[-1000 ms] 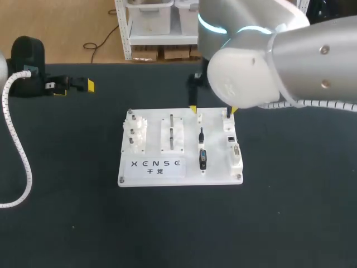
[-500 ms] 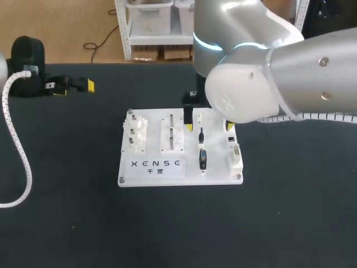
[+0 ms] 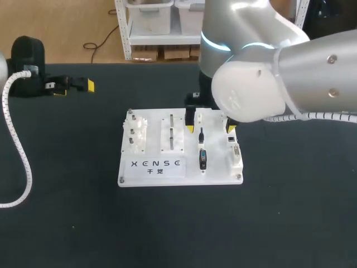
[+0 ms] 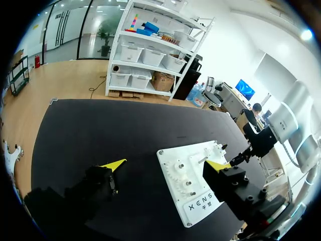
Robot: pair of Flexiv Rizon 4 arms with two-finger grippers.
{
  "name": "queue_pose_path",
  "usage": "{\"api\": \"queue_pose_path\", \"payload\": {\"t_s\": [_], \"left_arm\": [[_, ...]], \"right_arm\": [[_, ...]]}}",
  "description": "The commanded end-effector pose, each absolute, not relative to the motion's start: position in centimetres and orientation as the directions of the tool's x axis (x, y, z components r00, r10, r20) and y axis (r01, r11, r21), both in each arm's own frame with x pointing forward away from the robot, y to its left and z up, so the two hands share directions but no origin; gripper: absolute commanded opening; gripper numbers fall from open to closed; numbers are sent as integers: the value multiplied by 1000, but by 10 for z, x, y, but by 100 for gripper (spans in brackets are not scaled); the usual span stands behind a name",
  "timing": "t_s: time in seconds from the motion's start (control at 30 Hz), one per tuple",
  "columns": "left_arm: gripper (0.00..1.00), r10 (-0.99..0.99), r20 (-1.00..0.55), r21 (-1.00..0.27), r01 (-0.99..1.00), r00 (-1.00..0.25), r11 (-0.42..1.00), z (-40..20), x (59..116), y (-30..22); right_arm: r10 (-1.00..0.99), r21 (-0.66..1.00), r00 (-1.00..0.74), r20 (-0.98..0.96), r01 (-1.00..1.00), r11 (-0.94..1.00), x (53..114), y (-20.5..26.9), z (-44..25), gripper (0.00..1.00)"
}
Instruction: Insert the USB connector, Ethernet cable, and multi-pin plug into their matching sockets one by one.
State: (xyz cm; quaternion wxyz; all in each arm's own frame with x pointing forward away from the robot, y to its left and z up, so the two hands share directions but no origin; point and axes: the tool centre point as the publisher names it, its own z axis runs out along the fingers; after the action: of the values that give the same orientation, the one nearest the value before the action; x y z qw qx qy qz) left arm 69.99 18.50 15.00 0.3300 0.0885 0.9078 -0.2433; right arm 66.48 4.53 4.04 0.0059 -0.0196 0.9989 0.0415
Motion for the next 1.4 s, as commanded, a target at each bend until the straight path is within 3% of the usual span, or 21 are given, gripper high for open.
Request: {"api": "queue_pose_path", "payload": {"t_s": [0.03, 0.63, 0.67, 0.77, 0.9, 1.4], "left_arm": [[100, 0, -642, -383, 321, -767, 866, 150, 700, 185], [100, 0, -642, -383, 321, -767, 866, 150, 700, 185], [100, 0, -642, -383, 321, -767, 866, 150, 700, 185], [100, 0, -642, -383, 321, -767, 866, 150, 700, 185], [100, 0, -642, -383, 321, -767, 866, 150, 700, 185], [100, 0, -642, -383, 321, -767, 866, 150, 700, 185]], "right_arm": [[-37, 84, -999, -18, -38, 996, 663, 44, 41, 100], [-10, 25, -999, -31, -11, 1000, 653, 48, 31, 100], [-11, 30, -999, -36, -12, 999, 653, 48, 31, 93], [-22, 35, -999, -36, -24, 999, 650, 49, 30, 84], [-30, 35, -999, -39, -32, 999, 649, 52, 28, 50], [-24, 23, -998, -51, -25, 999, 651, 63, 23, 45]]}}
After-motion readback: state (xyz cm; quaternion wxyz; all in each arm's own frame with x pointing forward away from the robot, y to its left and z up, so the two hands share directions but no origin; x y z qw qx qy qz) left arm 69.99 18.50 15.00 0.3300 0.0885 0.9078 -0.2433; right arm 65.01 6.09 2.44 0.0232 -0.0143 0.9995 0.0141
